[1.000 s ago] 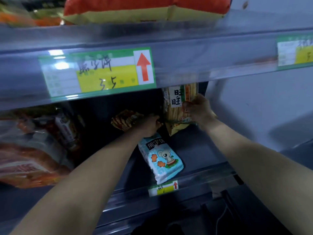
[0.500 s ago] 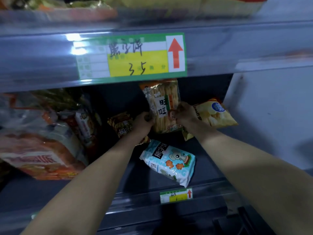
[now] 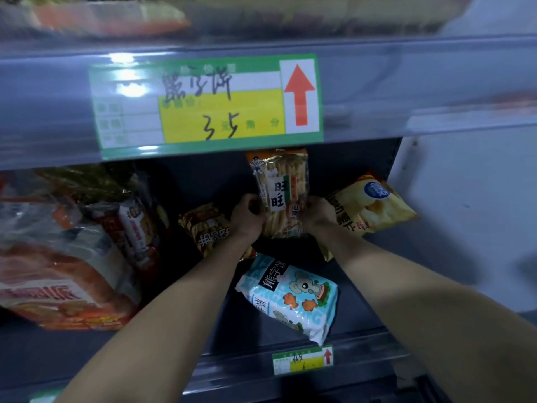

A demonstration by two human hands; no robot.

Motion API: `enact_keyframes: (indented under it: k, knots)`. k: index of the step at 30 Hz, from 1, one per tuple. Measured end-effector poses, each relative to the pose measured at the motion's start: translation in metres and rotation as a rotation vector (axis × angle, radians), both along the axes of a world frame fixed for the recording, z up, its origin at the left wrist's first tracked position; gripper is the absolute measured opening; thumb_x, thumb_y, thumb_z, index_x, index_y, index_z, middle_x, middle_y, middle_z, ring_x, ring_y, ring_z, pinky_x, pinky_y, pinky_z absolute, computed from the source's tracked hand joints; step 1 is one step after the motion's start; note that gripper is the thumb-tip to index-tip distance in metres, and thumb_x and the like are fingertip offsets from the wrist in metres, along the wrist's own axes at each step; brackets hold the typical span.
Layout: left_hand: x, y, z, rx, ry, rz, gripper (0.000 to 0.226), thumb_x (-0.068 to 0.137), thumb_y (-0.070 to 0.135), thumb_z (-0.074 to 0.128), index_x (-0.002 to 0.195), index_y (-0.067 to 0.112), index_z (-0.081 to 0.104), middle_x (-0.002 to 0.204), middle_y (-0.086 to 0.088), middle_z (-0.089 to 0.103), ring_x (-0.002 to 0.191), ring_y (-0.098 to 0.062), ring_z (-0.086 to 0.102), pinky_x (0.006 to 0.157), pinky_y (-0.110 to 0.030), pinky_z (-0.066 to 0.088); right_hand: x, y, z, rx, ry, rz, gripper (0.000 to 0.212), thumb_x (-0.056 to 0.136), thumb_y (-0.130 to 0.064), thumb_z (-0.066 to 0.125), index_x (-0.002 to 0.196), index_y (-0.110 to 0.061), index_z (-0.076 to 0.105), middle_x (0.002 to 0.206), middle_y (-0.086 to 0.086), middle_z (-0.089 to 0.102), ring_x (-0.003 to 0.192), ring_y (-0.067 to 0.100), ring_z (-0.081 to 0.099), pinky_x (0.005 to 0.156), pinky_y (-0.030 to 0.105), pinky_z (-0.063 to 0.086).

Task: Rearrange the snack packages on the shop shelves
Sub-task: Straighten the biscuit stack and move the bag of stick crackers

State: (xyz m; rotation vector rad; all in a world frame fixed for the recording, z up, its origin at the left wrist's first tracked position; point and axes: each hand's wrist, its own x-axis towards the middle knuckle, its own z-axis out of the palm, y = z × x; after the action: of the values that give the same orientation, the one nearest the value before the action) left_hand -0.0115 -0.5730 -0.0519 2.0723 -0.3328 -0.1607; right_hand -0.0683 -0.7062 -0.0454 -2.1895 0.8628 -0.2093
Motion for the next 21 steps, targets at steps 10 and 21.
enact_keyframes:
  k: [10, 21]
  knots:
    - [-0.006, -0.002, 0.005, -0.026, 0.027, -0.042, 0.048, 0.086, 0.011, 0.065, 0.132, 0.009, 0.048, 0.135, -0.011, 0.052, 0.123, -0.025, 0.048, 0.087, -0.024, 0.037, -0.007, -0.004, -0.005, -0.031, -0.044, -0.057, 0.024, 0.093, -0.017, 0.051, 0.104, 0.0, 0.065, 0.111, 0.02, 0.065, 0.103, 0.033, 0.06, 0.071, 0.027, 0.039]
    - [-0.019, 0.002, 0.011, -0.01, 0.057, -0.017, 0.057, 0.088, 0.015, 0.063, 0.14, 0.009, 0.04, 0.14, -0.012, 0.047, 0.126, -0.027, 0.047, 0.1, -0.034, 0.041, -0.027, 0.011, 0.0, -0.069, -0.079, -0.048, 0.026, 0.094, -0.011, 0.049, 0.116, 0.0, 0.057, 0.118, 0.019, 0.062, 0.108, 0.033, 0.059, 0.076, 0.028, 0.041]
